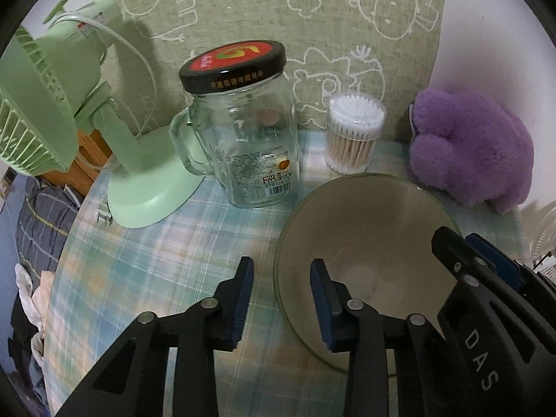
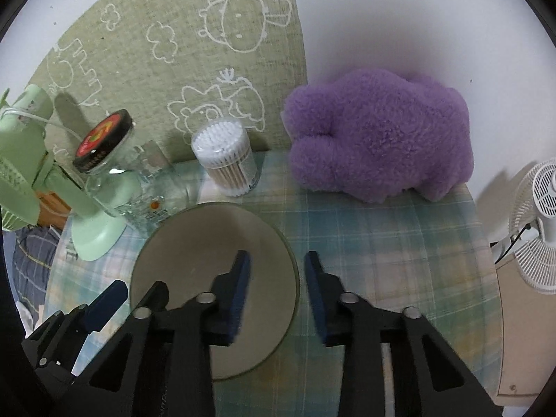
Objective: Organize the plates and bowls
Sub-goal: 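Close both grippers on the rim of the grey bowl, then carry the grey bowl with both grippers toward the plate stack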
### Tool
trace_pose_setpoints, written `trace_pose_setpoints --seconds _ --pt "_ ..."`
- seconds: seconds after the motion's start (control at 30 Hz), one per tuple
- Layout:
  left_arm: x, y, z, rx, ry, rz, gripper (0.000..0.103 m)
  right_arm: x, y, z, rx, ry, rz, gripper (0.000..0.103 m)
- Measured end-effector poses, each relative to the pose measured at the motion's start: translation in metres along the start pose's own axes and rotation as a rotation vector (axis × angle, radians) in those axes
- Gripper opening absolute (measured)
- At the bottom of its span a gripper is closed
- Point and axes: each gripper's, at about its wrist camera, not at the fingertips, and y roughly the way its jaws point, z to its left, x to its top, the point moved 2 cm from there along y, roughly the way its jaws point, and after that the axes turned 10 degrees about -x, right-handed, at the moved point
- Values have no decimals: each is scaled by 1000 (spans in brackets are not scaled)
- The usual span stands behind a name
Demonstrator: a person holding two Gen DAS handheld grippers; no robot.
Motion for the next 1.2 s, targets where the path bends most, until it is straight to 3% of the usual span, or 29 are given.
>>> trace_pose_setpoints --seconds 0.1,0.2,0.33,0.67,1.2 --pt "1 3 -2 8 8 -7 26 0 4 -2 -5 9 -7 19" --pt "2 8 -2 -5 5 1 19 2 8 -3 -7 4 -13 15" --pt "3 9 -2 1 16 -4 14 4 11 -2 -8 -8 -23 15" --pt "-2 3 0 0 42 5 14 -2 6 -1 -21 -34 -26 14" --pt "-35 -29 4 -24 62 25 14 -39 -33 -8 -45 -44 5 14"
